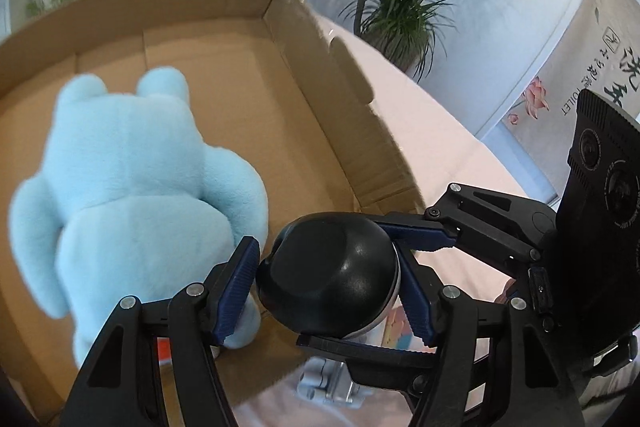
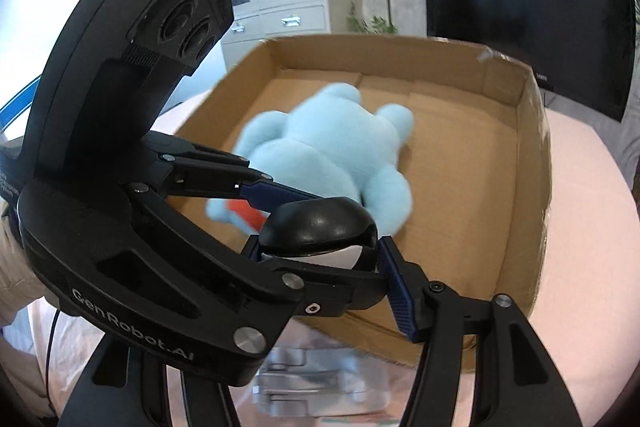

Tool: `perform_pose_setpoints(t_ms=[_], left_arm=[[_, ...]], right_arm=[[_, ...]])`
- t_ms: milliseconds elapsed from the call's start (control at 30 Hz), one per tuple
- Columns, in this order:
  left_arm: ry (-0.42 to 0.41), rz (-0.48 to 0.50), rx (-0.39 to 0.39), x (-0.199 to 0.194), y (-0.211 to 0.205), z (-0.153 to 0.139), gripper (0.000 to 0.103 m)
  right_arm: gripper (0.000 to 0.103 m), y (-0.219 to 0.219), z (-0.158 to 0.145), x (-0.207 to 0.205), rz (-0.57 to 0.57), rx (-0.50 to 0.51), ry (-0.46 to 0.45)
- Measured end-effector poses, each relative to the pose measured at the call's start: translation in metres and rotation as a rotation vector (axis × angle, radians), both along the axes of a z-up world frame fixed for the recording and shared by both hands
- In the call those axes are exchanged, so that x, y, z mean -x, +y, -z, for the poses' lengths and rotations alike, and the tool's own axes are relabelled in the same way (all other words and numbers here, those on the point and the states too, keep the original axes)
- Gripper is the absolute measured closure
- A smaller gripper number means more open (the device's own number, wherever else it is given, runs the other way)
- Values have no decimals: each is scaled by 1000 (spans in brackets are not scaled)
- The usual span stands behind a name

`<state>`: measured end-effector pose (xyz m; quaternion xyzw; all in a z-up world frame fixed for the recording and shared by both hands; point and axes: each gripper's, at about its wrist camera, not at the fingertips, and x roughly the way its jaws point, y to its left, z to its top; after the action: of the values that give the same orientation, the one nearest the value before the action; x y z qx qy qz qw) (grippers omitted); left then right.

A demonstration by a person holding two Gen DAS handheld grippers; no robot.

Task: Organize objects
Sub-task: 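Carry the black speaker into the box and open the left gripper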

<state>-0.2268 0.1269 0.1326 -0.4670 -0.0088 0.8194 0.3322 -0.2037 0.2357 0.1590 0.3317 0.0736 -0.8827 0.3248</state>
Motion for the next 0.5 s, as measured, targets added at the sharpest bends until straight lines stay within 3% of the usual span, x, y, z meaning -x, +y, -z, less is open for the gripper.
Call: perform_pose_setpoints(t_ms=[133, 167, 233, 367, 500], left_arm=[[-6, -46, 29, 4, 9, 10, 37], [6, -54, 37, 1, 10, 8, 37], [33, -55, 38, -8, 11, 1, 37], [47, -71, 26, -26, 5, -12, 28], [41, -50, 5, -57, -1, -11, 27]], right_arm=[[47, 5, 13, 17, 28, -3, -62], [45, 5, 17, 20, 40, -15, -81], [31, 8, 21, 20, 60, -27, -86], [24, 32, 10, 2, 69, 39, -87], [14, 54, 10, -28, 61, 61, -106]])
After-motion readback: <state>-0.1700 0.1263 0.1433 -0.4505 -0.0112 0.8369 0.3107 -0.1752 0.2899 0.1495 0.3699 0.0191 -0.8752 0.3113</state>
